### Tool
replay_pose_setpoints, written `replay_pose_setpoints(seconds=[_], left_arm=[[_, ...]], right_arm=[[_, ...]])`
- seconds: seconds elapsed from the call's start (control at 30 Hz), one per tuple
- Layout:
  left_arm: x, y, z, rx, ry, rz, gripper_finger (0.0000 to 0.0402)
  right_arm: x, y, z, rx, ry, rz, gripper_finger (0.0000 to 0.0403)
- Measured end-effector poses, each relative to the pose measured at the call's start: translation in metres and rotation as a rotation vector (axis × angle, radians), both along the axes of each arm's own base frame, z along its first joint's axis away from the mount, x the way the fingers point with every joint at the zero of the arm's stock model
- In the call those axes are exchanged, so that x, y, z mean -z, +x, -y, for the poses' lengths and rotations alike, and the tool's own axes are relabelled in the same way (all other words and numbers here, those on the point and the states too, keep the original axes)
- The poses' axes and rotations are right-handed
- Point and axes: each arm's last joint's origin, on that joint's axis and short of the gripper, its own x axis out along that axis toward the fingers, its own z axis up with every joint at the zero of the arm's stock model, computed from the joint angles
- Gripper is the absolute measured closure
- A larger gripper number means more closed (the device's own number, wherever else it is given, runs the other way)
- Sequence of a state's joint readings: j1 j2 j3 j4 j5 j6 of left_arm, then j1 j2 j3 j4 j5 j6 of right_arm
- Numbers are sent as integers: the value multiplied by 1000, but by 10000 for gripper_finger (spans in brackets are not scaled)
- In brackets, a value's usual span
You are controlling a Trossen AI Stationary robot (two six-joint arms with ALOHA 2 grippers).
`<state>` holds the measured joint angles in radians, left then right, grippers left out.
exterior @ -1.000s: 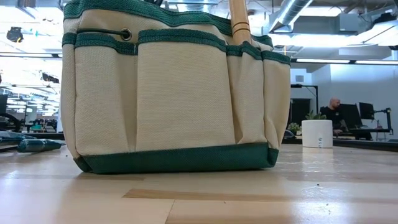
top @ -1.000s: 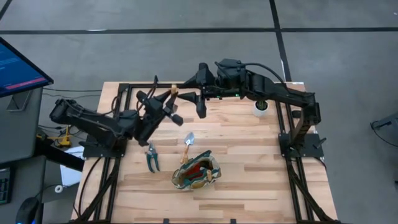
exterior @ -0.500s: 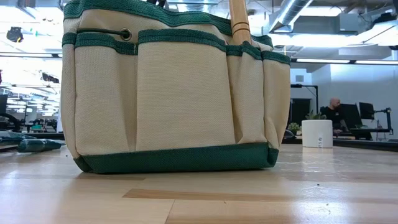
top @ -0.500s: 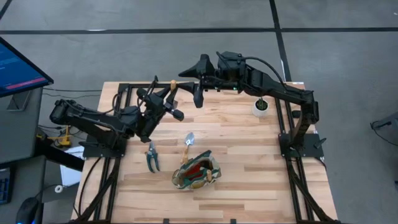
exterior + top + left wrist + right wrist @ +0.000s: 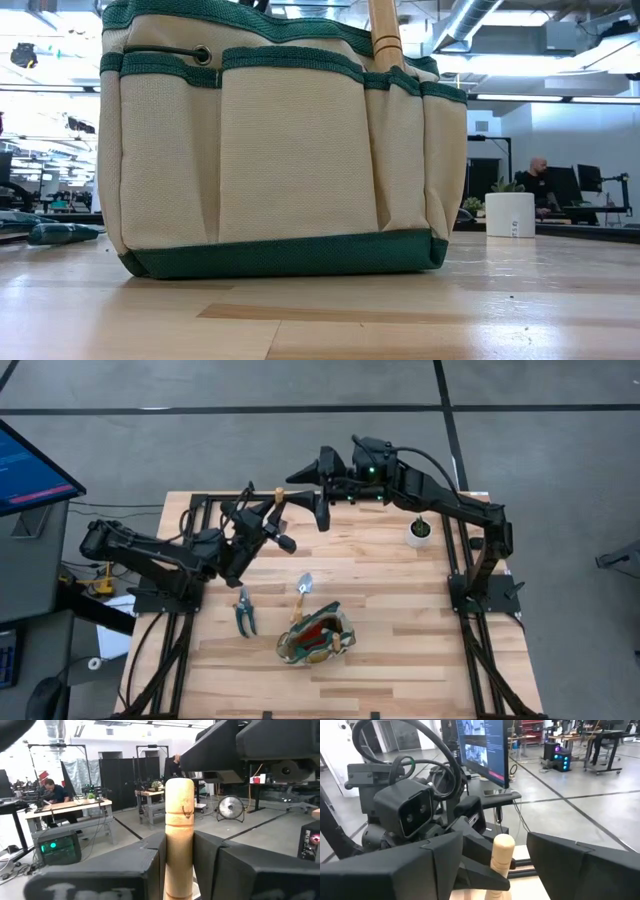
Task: Pick & Place Garden tools in Gardening bag
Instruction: Put the brown trowel into the gardening bag pocket
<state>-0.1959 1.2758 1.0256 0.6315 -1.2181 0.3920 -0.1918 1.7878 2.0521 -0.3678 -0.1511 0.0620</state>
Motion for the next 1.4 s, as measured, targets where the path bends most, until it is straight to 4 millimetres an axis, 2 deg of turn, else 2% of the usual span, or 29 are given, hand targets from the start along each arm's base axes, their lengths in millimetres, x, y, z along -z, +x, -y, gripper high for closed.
replay_pose_setpoints(seconds=[0.23, 0.4, 0.9, 1.27, 1.4], left_arm=[[-4, -2, 1, 64, 64, -40, 359], [-14, -12, 2, 112, 70, 18, 359], [-17, -14, 0, 125, 74, 43, 359], [-15, -12, -1, 129, 75, 35, 359], [-16, -13, -3, 124, 74, 44, 359]], right_arm=[[7, -4, 4, -3, -12, -92, 192], [-7, -16, 11, 26, -30, -21, 191], [3, 7, 9, -23, -64, 30, 194], [4, 9, 5, -108, -77, 38, 198], [-4, 3, 3, -115, -93, 65, 198]])
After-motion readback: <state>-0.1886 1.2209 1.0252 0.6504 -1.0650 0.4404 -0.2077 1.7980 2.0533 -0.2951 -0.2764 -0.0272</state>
